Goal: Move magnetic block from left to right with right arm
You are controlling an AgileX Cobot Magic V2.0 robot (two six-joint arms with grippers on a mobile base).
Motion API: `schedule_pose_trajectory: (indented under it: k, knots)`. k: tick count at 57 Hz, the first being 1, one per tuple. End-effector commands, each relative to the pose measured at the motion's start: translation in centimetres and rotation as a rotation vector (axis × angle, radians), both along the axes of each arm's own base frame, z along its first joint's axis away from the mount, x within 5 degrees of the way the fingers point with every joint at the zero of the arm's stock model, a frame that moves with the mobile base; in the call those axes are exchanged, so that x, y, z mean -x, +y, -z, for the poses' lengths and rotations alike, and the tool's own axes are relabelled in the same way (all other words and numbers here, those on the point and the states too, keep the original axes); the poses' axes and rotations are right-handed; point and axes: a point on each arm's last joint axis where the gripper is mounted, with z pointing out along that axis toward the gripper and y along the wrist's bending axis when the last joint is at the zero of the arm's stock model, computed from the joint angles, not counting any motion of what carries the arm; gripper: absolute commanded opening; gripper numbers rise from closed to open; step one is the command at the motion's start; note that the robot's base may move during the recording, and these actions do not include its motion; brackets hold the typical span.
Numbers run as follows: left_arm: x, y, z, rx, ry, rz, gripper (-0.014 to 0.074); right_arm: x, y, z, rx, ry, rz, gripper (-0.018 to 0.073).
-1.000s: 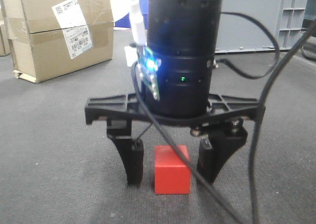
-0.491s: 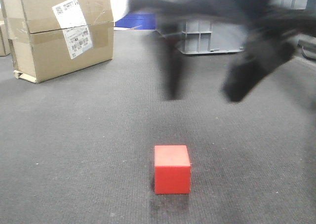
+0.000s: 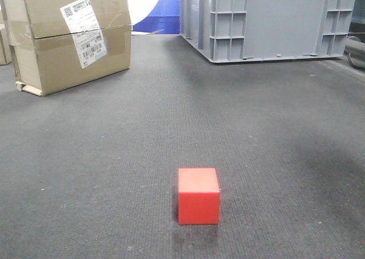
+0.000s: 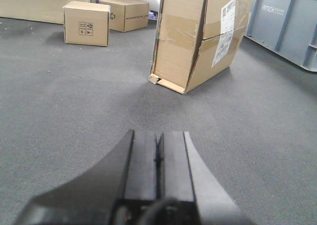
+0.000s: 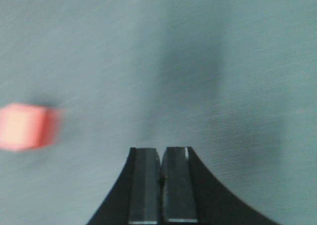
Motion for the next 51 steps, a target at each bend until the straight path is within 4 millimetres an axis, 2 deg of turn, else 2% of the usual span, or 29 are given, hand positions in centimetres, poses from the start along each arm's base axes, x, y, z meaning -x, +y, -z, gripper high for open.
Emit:
schedule_pose_trajectory:
  k: [1, 7, 12, 24, 31, 44, 51]
  knots:
    - [0.0, 0.1, -0.4, 0.012, -0.079, -0.008, -0.0126, 0.9, -2.1, -1.3, 0.021, -0.207, 0.035, 0.0036]
    - [0.0, 0.1, -0.4, 0.012, -0.079, -0.008, -0.0126, 2.3, -4.0, -0.8, 0.090, -0.371, 0.082, 0.0036]
    - [0.0, 0.1, -0.4, 0.012, -0.079, -0.008, -0.0126, 3.5, -4.8, -0.5, 0.160, -0.523, 0.094, 0.0036]
    - [0.0, 0.1, -0.4, 0.012, -0.079, -0.008, -0.0126, 6.2, -5.1, 0.6, 0.196, -0.757, 0.108, 0.0036]
    - [0.0, 0.1, -0.4, 0.012, -0.079, -0.008, -0.0126, 8.5, -5.2, 0.7, 0.184, -0.910, 0.129, 0.0036]
    - [0.0, 0.1, -0.4, 0.012, -0.079, -0.008, -0.0126, 12.0, -5.3, 2.0, 0.155, -1.066, 0.149, 0.0034]
    - [0.0, 0.1, -0.4, 0.012, -0.079, -0.008, -0.0126, 11.8, -5.3, 2.5, 0.156, -1.051, 0.148, 0.0034]
